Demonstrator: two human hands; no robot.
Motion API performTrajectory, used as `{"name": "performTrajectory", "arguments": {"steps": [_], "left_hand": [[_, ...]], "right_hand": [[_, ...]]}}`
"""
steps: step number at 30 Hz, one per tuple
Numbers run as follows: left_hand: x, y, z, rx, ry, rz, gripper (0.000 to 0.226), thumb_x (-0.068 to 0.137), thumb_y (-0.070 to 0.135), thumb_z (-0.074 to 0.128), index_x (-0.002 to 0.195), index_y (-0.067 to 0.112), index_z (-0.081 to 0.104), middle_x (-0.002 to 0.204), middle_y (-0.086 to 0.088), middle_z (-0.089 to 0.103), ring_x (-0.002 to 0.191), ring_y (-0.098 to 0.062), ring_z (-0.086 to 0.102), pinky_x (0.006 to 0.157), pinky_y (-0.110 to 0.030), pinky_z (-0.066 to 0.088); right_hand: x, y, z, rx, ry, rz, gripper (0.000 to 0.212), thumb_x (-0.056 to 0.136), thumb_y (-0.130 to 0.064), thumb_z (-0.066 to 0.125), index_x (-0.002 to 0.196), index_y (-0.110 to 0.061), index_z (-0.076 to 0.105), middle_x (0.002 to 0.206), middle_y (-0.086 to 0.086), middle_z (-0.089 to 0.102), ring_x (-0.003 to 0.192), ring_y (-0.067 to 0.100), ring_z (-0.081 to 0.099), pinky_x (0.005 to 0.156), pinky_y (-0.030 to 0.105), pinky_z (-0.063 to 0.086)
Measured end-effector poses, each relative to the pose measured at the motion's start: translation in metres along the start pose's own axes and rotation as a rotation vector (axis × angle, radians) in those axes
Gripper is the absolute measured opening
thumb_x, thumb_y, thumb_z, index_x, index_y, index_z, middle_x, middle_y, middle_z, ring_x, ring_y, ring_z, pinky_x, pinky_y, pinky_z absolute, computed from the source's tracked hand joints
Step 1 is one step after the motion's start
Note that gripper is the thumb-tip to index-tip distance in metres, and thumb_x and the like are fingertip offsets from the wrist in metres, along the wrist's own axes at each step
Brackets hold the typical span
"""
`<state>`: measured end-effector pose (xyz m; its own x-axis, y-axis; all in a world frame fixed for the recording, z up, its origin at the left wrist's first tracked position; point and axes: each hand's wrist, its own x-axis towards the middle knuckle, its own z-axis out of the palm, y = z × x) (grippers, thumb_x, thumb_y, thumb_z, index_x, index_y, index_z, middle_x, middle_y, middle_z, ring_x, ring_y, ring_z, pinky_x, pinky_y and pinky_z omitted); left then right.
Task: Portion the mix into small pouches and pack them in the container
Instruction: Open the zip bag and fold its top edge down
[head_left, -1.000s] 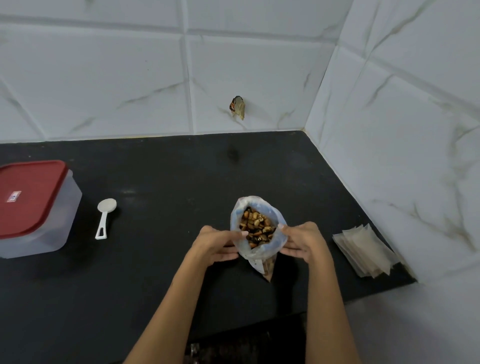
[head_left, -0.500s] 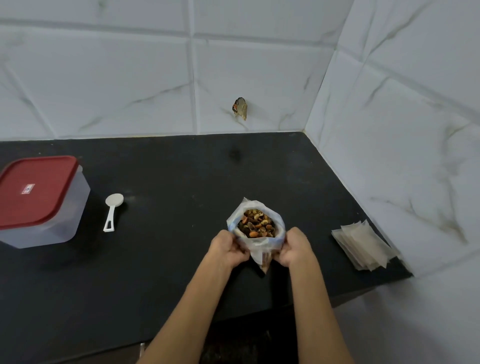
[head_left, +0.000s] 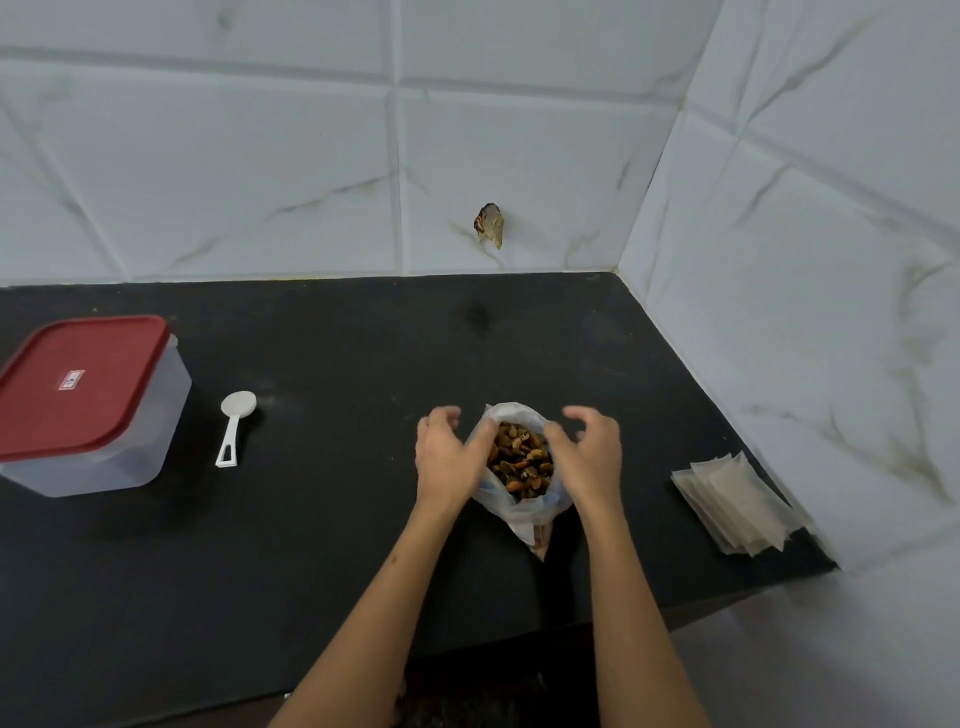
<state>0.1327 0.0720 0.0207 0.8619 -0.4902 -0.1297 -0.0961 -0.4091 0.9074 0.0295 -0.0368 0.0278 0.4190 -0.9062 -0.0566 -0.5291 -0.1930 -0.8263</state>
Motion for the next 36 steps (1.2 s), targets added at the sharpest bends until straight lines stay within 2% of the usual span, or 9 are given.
{"name": "performTrajectory", "arguments": {"steps": [8, 12, 14, 18, 23, 27, 30, 33, 36], "left_hand": [[0.027, 0.004, 0.009, -0.010, -0.130, 0.126, 0.024, 0.093, 0.035, 0.060, 0.090, 0.014, 0.070, 0.079, 0.006, 0.065, 0.077, -0.005, 0.061, 0.070, -0.021, 0.050], [0.041, 0.011, 0.017, -0.096, -0.211, -0.096, 0.037, 0.098, 0.027, 0.051, 0.065, 0.011, 0.052, 0.066, -0.004, 0.050, 0.063, -0.013, 0.048, 0.064, -0.029, 0.041], [0.047, 0.019, 0.019, -0.159, -0.255, -0.246, 0.028, 0.098, 0.024, 0.046, 0.078, 0.008, 0.058, 0.084, -0.013, 0.058, 0.078, -0.020, 0.056, 0.072, -0.033, 0.044], [0.052, 0.028, 0.023, -0.108, -0.267, -0.423, 0.046, 0.100, 0.027, 0.033, 0.133, -0.003, 0.046, 0.131, -0.020, 0.053, 0.117, -0.032, 0.053, 0.090, -0.037, 0.044], [0.054, 0.022, 0.028, 0.016, -0.190, -0.373, 0.041, 0.099, 0.028, 0.041, 0.124, -0.004, 0.044, 0.092, -0.005, 0.052, 0.104, -0.031, 0.059, 0.073, -0.033, 0.042], [0.042, 0.017, 0.022, 0.069, -0.034, -0.208, 0.052, 0.094, 0.042, 0.056, 0.125, 0.005, 0.037, 0.119, -0.009, 0.049, 0.113, -0.029, 0.053, 0.081, -0.031, 0.040], [0.027, 0.008, 0.009, 0.173, 0.049, -0.147, 0.059, 0.089, 0.059, 0.053, 0.112, 0.005, 0.050, 0.109, -0.009, 0.055, 0.102, -0.024, 0.056, 0.076, -0.031, 0.042], [0.013, -0.002, -0.006, 0.105, -0.104, -0.368, 0.065, 0.079, 0.067, 0.060, 0.091, 0.003, 0.060, 0.078, -0.005, 0.062, 0.070, -0.020, 0.065, 0.060, -0.034, 0.057], [-0.002, 0.003, -0.017, -0.136, -0.385, -0.619, 0.064, 0.070, 0.054, 0.078, 0.100, 0.001, 0.057, 0.089, -0.011, 0.066, 0.072, -0.022, 0.069, 0.054, -0.030, 0.059]], "right_hand": [[0.035, -0.011, 0.014, -0.189, -0.200, -0.193, 0.021, 0.097, -0.029, 0.052, 0.092, -0.016, 0.069, 0.089, 0.001, 0.067, 0.087, 0.017, 0.062, 0.077, 0.037, 0.051], [0.044, -0.016, 0.019, -0.122, -0.244, -0.096, 0.042, 0.100, -0.031, 0.045, 0.062, -0.014, 0.043, 0.062, -0.001, 0.045, 0.060, 0.013, 0.045, 0.061, 0.032, 0.037], [0.051, -0.018, 0.022, -0.041, -0.307, 0.002, 0.043, 0.100, -0.031, 0.046, 0.060, -0.015, 0.039, 0.060, 0.001, 0.042, 0.061, 0.016, 0.045, 0.063, 0.031, 0.036], [0.064, -0.023, 0.028, 0.067, -0.443, 0.240, 0.030, 0.097, -0.028, 0.051, 0.095, -0.003, 0.066, 0.090, 0.016, 0.064, 0.091, 0.027, 0.061, 0.082, 0.034, 0.044], [0.076, -0.018, 0.031, 0.127, -0.410, 0.378, 0.027, 0.090, -0.021, 0.064, 0.110, -0.008, 0.053, 0.105, 0.008, 0.054, 0.099, 0.020, 0.052, 0.077, 0.030, 0.044], [0.066, -0.012, 0.027, -0.098, -0.232, 0.178, 0.036, 0.091, -0.043, 0.059, 0.104, -0.012, 0.050, 0.104, 0.006, 0.055, 0.098, 0.021, 0.054, 0.076, 0.033, 0.041], [0.048, -0.012, 0.014, -0.324, -0.083, 0.141, 0.046, 0.094, -0.054, 0.045, 0.108, -0.013, 0.058, 0.114, 0.011, 0.054, 0.103, 0.026, 0.055, 0.076, 0.036, 0.044], [0.021, -0.013, -0.013, -0.311, -0.091, 0.392, 0.064, 0.086, -0.062, 0.053, 0.120, -0.008, 0.052, 0.102, 0.010, 0.057, 0.090, 0.022, 0.061, 0.074, 0.033, 0.052], [-0.006, -0.018, -0.033, 0.000, -0.368, 0.636, 0.066, 0.079, -0.052, 0.070, 0.117, -0.002, 0.049, 0.091, 0.014, 0.063, 0.075, 0.021, 0.066, 0.064, 0.030, 0.058]]}}
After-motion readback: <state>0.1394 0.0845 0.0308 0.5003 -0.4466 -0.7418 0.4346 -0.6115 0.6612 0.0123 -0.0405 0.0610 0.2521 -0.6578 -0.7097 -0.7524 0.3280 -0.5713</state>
